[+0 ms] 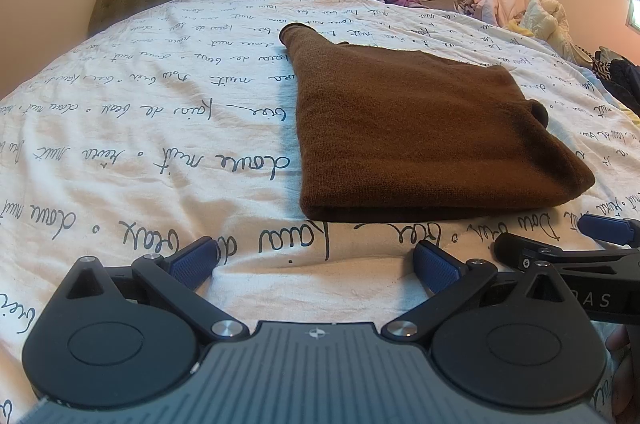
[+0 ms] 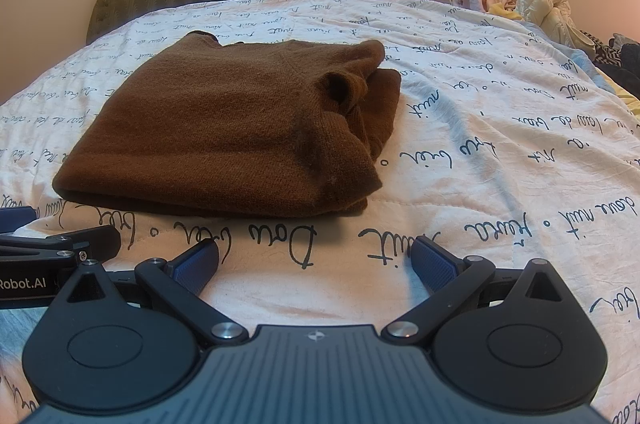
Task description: Fold small clothes
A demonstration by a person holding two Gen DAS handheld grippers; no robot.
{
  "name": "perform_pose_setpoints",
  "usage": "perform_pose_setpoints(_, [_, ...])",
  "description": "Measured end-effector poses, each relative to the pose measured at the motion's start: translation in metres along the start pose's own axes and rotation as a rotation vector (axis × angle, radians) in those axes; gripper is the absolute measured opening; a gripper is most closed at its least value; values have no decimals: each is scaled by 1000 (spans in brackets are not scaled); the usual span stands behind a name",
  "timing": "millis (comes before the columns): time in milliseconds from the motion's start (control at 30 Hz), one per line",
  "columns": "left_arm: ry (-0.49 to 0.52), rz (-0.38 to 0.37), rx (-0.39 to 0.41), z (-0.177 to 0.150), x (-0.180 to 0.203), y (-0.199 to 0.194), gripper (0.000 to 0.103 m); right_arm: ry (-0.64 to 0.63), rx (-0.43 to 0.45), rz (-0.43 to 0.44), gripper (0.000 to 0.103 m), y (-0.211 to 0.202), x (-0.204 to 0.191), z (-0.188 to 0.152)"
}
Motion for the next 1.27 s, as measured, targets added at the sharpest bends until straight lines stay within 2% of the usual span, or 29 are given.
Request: perform_pose_setpoints(1267, [-8,-6,-1,1,-1,1,103,-2,2,-2,103,1,0,0])
Point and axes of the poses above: each gripper's, at about its wrist camera, not at the fingertips, and y roughly the way its jaws point, x to its right, z to its top, the point moved 8 cm from there along y, roughly the way its jaws point, and after that the axes turned 6 degrees about y, right-handed, at the moved point
